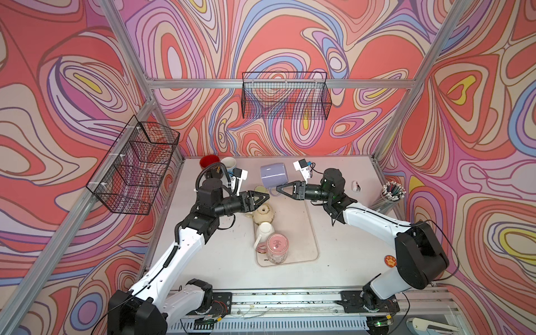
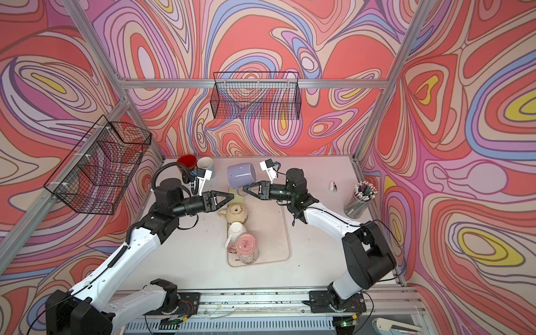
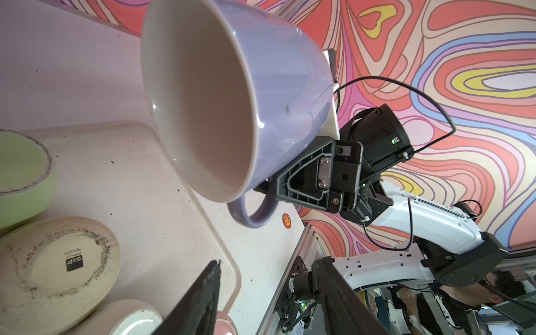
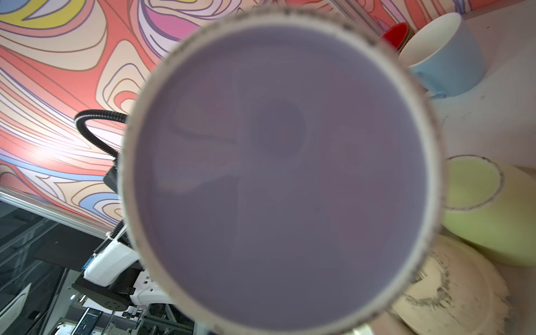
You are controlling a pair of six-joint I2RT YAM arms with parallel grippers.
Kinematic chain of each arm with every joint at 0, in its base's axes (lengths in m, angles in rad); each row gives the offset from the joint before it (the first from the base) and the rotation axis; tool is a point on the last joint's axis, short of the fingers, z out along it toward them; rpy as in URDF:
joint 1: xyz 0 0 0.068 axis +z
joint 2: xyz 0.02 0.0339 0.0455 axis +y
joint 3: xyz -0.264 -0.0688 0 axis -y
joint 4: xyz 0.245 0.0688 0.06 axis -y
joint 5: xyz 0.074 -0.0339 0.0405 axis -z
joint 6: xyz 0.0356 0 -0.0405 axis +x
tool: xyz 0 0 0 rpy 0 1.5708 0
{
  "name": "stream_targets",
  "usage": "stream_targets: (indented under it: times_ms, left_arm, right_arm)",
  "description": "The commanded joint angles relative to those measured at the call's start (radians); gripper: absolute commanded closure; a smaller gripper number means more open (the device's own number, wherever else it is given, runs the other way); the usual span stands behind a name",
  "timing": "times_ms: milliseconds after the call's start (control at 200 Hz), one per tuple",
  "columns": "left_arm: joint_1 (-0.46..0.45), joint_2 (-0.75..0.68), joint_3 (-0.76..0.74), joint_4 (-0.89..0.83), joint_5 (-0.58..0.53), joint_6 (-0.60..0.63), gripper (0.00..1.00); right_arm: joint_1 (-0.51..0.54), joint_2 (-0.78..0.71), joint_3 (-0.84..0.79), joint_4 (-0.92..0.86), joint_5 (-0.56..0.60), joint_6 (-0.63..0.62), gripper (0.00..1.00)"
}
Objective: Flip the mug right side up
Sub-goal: 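Hold the lavender mug with the right gripper while the left grasps its rim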
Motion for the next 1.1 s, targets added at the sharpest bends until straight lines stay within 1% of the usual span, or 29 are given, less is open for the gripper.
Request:
stream_targets:
  times_ms: [0, 421, 571, 886, 1092]
  left_arm:
    - [0.012, 0.016, -0.015, 0.074, 0.039, -0.038, 0.46]
    - [0.022, 0.018, -0.022, 0.091, 0.035, -0.045, 0.51]
    - [0.022, 0.017, -0.025, 0.096, 0.036, -0.048, 0.54]
    - [0.024, 0.010, -0.035, 0.119, 0.040, -0.057, 0.62]
    - [0.027, 0.002, -0.039, 0.127, 0.041, -0.058, 0.71]
  right_arm:
    - [0.001, 0.016, 0.029, 0.220, -0.057, 0.069, 1.00]
    - [0.062, 0.066, 0.075, 0.234, -0.068, 0.058, 1.00]
    - [0.083, 0.083, 0.077, 0.273, -0.074, 0.074, 1.00]
    - [0.107, 0.131, 0.080, 0.356, -0.069, 0.118, 1.00]
    - [0.126, 0.162, 0.089, 0.375, -0.064, 0.124, 1.00]
